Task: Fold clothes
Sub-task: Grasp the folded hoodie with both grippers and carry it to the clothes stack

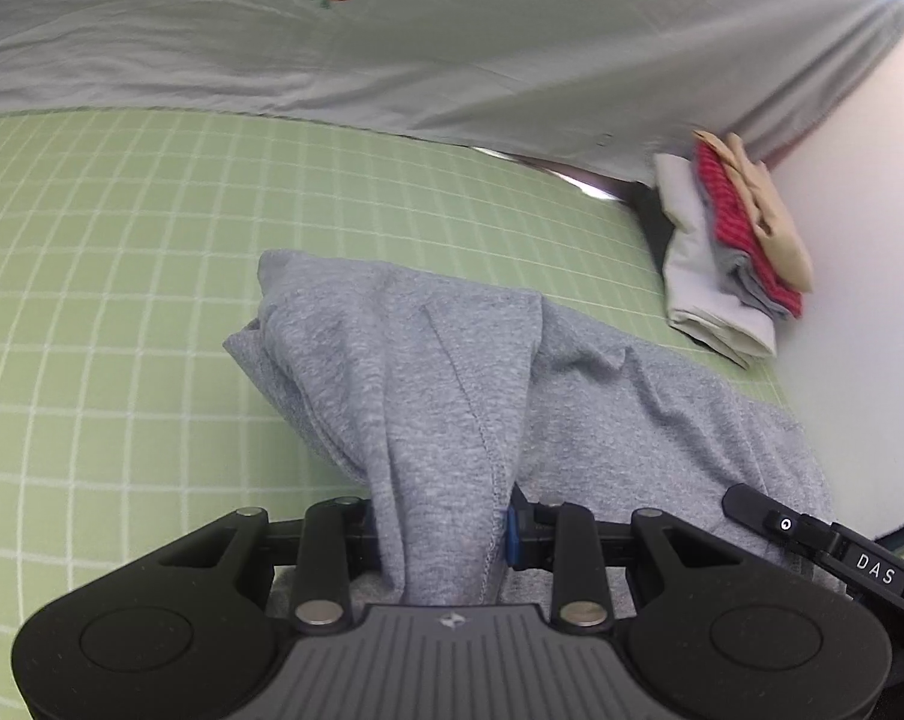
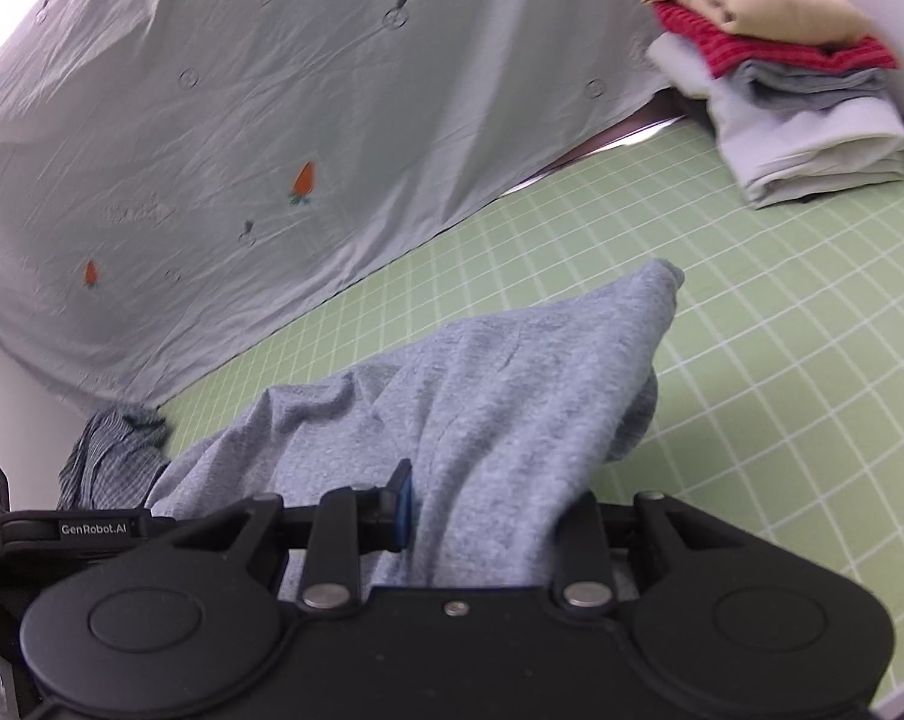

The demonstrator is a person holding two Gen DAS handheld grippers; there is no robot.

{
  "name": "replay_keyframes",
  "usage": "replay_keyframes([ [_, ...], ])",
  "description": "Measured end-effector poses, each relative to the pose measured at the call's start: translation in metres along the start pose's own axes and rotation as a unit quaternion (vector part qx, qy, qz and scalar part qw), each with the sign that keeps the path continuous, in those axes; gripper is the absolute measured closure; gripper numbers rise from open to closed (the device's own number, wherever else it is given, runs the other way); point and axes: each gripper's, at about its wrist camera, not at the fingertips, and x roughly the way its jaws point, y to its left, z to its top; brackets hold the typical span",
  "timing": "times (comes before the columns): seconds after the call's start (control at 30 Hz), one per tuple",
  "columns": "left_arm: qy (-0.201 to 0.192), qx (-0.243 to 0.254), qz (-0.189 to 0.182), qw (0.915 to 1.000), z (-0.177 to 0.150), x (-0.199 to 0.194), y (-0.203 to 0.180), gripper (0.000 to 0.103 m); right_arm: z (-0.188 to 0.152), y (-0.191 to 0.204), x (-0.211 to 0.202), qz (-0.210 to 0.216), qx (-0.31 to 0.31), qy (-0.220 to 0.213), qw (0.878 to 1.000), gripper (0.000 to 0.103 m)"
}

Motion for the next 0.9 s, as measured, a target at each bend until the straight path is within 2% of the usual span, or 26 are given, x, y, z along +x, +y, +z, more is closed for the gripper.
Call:
replay_keyframes([
  [0.23,0.004,0.05,-0.03,0.9983,0.019,0.023,-0.06,0.07,0.011,-0.041,-0.026,-0.028,0.048,-0.045,0.997,0.074],
  [0.43,-0.021,0.061,-0.05,0.9967,0.041,0.054,-0.136,0.07,0.045,-0.097,-0.042,-0.031,0.067,-0.075,0.994,0.074],
  [0.53,-0.045,0.046,-0.06,0.9961,0.055,0.072,-0.181,0.071,0.077,-0.135,-0.049,-0.018,0.059,-0.084,0.995,0.074],
  [0.7,-0.086,0.021,-0.081,0.9928,0.079,0.1,-0.257,0.071,0.15,-0.199,-0.062,0.008,0.014,-0.102,0.995,0.074],
  [0.83,-0.118,0.011,-0.102,0.9877,0.115,0.115,-0.318,0.071,0.216,-0.241,-0.078,0.027,-0.008,-0.142,0.989,0.075],
  [0.9,-0.142,0.024,-0.112,0.9833,0.139,0.119,-0.345,0.071,0.247,-0.255,-0.086,0.034,-0.02,-0.168,0.985,0.075],
])
